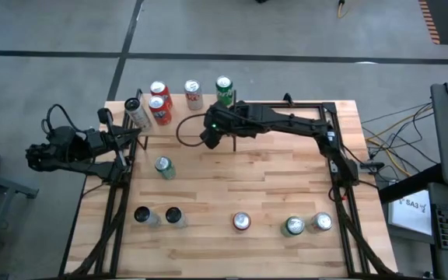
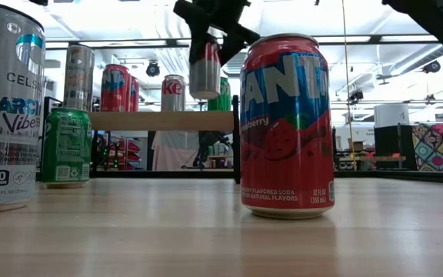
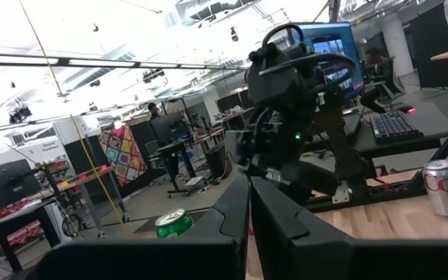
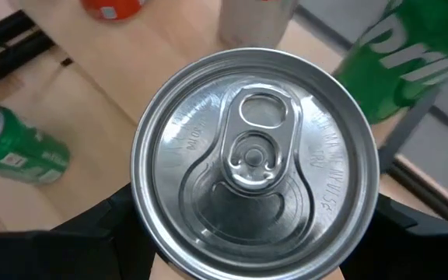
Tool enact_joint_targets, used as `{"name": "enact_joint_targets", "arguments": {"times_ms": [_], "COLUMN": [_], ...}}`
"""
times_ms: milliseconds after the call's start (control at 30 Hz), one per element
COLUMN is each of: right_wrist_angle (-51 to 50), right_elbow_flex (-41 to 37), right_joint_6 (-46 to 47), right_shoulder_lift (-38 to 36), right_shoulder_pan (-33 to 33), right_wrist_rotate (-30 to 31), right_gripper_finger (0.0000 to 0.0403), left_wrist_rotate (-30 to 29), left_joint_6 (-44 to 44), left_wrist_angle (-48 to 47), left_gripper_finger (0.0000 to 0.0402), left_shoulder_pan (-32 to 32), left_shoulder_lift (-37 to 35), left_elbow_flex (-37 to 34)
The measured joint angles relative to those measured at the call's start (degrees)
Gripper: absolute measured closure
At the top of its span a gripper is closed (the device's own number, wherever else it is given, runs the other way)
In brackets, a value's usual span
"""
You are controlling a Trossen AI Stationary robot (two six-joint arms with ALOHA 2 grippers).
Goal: Place canned beverage on shelf
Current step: Put the top silver soda can aligned with the other silver soda can on the shelf
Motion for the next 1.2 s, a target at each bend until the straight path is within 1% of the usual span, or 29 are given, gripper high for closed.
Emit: {"name": "enact_joint_targets", "arguments": {"times_ms": [100, 200, 667, 867, 1200], "right_wrist_angle": [0.18, 0.48, 0.48, 0.48, 0.93], "right_elbow_flex": [-0.13, -0.16, -0.17, -0.28, -0.61], "right_joint_6": [-0.24, -0.28, -0.39, -0.42, -0.86], "right_shoulder_lift": [0.18, 0.95, 2.11, 2.11, 2.11], "right_shoulder_pan": [-1.12, -2.08, -4.11, -4.14, -4.14], "right_wrist_rotate": [-3.53, -4.62, -6.10, -6.10, -5.86], "right_gripper_finger": [0.0124, 0.0124, 0.0124, 0.0101, 0.0094], "left_wrist_rotate": [0.00, 0.00, 0.00, 0.00, 0.00], "left_joint_6": [0.01, 0.00, 0.00, 0.02, 0.01], "left_wrist_angle": [0.01, 0.01, 0.03, 0.03, 0.01], "left_gripper_finger": [0.0402, 0.0402, 0.0402, 0.0402, 0.0402], "left_shoulder_pan": [0.00, 0.00, 0.00, 0.00, 0.00], "left_shoulder_lift": [0.01, 0.03, 0.04, 0.04, 0.04], "left_elbow_flex": [0.00, 0.00, 0.00, 0.00, 0.00]}}
